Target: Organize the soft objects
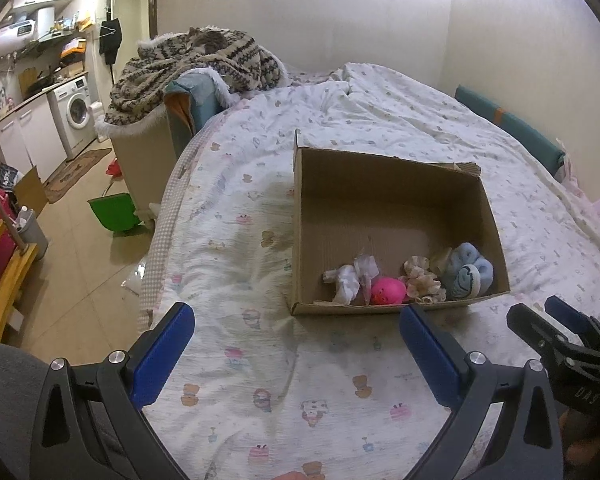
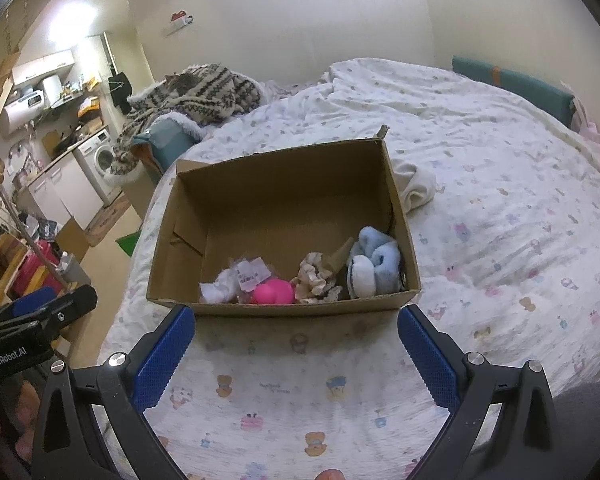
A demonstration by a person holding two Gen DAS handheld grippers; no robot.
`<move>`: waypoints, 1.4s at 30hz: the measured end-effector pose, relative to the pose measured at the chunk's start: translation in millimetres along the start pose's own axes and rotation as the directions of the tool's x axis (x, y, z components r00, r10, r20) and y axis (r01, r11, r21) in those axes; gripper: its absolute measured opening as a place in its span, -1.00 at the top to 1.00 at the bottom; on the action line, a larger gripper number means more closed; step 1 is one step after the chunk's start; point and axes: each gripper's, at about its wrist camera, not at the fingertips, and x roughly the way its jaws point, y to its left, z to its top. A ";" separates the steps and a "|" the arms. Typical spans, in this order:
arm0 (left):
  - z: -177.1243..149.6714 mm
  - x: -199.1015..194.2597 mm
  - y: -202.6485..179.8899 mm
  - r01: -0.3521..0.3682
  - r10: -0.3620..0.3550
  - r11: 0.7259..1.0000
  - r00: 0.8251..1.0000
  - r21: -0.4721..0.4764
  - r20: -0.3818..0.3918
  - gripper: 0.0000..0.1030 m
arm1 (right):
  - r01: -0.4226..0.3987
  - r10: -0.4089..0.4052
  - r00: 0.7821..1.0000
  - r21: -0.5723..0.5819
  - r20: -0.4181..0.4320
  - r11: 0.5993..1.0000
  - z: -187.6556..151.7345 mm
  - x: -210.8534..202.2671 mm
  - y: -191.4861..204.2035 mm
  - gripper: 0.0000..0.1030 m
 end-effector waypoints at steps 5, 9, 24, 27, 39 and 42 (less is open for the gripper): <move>-1.6 0.3 -1.7 0.004 -0.004 1.000 1.000 0.009 0.000 -0.99 | 0.002 -0.002 1.000 0.002 0.000 1.000 -0.6 -0.2 0.8 -1.00; -1.6 0.1 -2.7 0.005 -0.005 1.000 1.000 0.013 0.000 -0.99 | 0.007 -0.007 1.000 -0.003 -0.002 1.000 -0.5 0.6 2.0 -1.00; -1.7 0.3 -2.1 0.009 -0.009 1.000 1.000 0.015 -0.005 -0.99 | 0.006 -0.006 1.000 -0.002 -0.004 1.000 -0.7 1.2 2.1 -1.00; -1.8 1.1 -2.3 0.010 -0.010 1.000 1.000 0.016 -0.005 -0.99 | 0.006 -0.006 1.000 -0.002 -0.003 1.000 -0.3 1.2 1.6 -1.00; -1.8 0.7 -2.0 0.010 -0.010 1.000 1.000 0.015 -0.005 -0.99 | 0.005 -0.005 1.000 -0.002 -0.004 1.000 0.2 1.2 1.2 -1.00; -1.8 0.8 -2.2 0.012 -0.011 1.000 1.000 0.015 -0.007 -0.99 | 0.006 -0.006 1.000 -0.003 -0.004 1.000 0.1 1.2 1.2 -1.00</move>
